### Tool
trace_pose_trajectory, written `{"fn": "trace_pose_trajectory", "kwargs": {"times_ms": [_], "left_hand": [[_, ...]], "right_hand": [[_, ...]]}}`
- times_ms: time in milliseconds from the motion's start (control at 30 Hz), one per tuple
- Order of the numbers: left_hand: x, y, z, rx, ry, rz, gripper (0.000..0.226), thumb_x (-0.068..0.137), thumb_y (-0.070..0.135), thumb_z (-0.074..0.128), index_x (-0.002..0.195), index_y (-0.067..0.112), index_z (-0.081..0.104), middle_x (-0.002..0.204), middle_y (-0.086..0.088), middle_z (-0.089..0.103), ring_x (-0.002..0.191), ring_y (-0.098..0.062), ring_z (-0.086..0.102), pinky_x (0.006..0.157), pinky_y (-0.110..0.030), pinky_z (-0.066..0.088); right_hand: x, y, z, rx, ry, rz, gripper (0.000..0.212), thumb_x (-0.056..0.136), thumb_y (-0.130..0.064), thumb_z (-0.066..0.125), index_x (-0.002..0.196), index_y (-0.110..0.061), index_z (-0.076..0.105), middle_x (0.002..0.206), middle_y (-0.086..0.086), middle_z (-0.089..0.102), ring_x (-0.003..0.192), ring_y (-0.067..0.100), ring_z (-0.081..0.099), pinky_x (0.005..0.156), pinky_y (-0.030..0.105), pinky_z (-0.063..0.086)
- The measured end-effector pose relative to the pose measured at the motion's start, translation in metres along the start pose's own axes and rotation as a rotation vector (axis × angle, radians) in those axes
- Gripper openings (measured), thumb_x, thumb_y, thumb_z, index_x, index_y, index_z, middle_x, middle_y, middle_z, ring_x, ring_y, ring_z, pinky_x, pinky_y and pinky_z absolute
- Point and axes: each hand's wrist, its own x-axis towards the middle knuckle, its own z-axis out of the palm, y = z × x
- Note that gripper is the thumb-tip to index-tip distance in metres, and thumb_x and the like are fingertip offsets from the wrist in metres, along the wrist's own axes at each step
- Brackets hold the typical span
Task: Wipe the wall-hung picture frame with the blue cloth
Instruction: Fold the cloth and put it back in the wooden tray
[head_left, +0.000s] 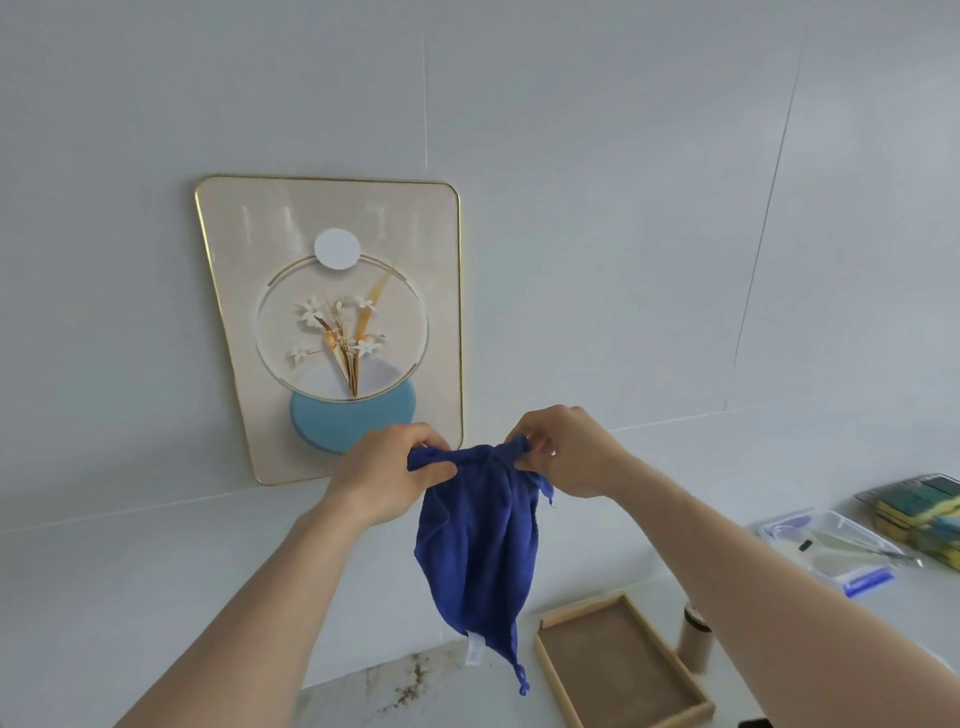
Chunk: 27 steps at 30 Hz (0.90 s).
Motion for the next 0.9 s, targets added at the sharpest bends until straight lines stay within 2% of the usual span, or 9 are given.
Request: {"fn": "trace_pose_trajectory", "kwargs": {"times_ms": [133, 267, 367, 500, 733, 833, 900], "left_hand": [[0.022, 0.021, 0.040, -0.010, -0.042, -0.002, 0.007, 0.088, 0.042, 0.073, 0.093, 0.039, 0.071, 0.092, 0.015, 0.074, 0.091, -0.015, 0.068, 0.084, -0.040, 0.057], [0.040, 0.039, 0.086, -0.077, -0.078, -0.029, 0.005, 0.085, 0.041, 0.075, 0.088, 0.041, 0.070, 0.092, 0.015, 0.075, 0.090, -0.012, 0.069, 0.084, -0.038, 0.057], [0.053, 0.049, 0.127, -0.101, -0.126, -0.065, 0.006, 0.085, 0.041, 0.073, 0.090, 0.041, 0.070, 0.093, 0.015, 0.075, 0.090, -0.012, 0.069, 0.083, -0.038, 0.056], [0.066, 0.055, 0.184, -0.112, -0.185, -0.133, 0.008, 0.088, 0.037, 0.072, 0.092, 0.041, 0.067, 0.095, 0.014, 0.074, 0.089, -0.013, 0.068, 0.080, -0.037, 0.056], [0.069, 0.042, 0.286, -0.091, -0.272, -0.275, 0.022, 0.091, 0.023, 0.065, 0.090, 0.040, 0.050, 0.096, 0.014, 0.072, 0.087, -0.014, 0.068, 0.078, -0.036, 0.056], [0.063, 0.030, 0.327, -0.077, -0.310, -0.339, 0.023, 0.091, 0.016, 0.063, 0.094, 0.036, 0.052, 0.105, 0.011, 0.072, 0.092, -0.020, 0.068, 0.083, -0.039, 0.057], [0.057, 0.023, 0.353, -0.069, -0.334, -0.379, 0.021, 0.093, 0.015, 0.064, 0.097, 0.034, 0.055, 0.109, 0.010, 0.072, 0.097, -0.020, 0.068, 0.088, -0.037, 0.056]], "right_hand": [[-0.002, 0.046, -0.010, 0.005, 0.005, 0.051, 0.013, 0.093, -0.019, 0.070, 0.101, -0.029, 0.076, 0.096, -0.002, 0.075, 0.096, 0.023, 0.068, 0.090, 0.048, 0.060], [-0.003, 0.094, -0.015, 0.021, 0.006, 0.109, 0.018, 0.092, -0.016, 0.070, 0.092, -0.034, 0.073, 0.084, -0.011, 0.069, 0.087, 0.020, 0.068, 0.086, 0.047, 0.062], [-0.003, 0.134, -0.013, 0.032, -0.019, 0.148, 0.018, 0.091, -0.016, 0.069, 0.093, -0.033, 0.075, 0.088, -0.009, 0.072, 0.085, 0.025, 0.073, 0.081, 0.047, 0.064], [-0.003, 0.187, 0.001, 0.036, -0.062, 0.189, 0.020, 0.091, -0.016, 0.067, 0.098, -0.033, 0.076, 0.096, -0.004, 0.077, 0.090, 0.022, 0.068, 0.081, 0.043, 0.062], [-0.008, 0.269, 0.060, 0.026, -0.151, 0.271, 0.027, 0.092, -0.013, 0.060, 0.106, -0.030, 0.076, 0.101, 0.000, 0.078, 0.095, 0.027, 0.069, 0.081, 0.044, 0.061], [-0.013, 0.297, 0.094, -0.021, -0.186, 0.297, 0.032, 0.093, -0.011, 0.055, 0.111, -0.029, 0.074, 0.106, 0.000, 0.076, 0.097, 0.029, 0.068, 0.077, 0.042, 0.058], [-0.019, 0.316, 0.119, -0.061, -0.198, 0.296, 0.033, 0.092, -0.006, 0.054, 0.113, -0.025, 0.071, 0.111, 0.001, 0.073, 0.099, 0.032, 0.067, 0.072, 0.039, 0.050]]}}
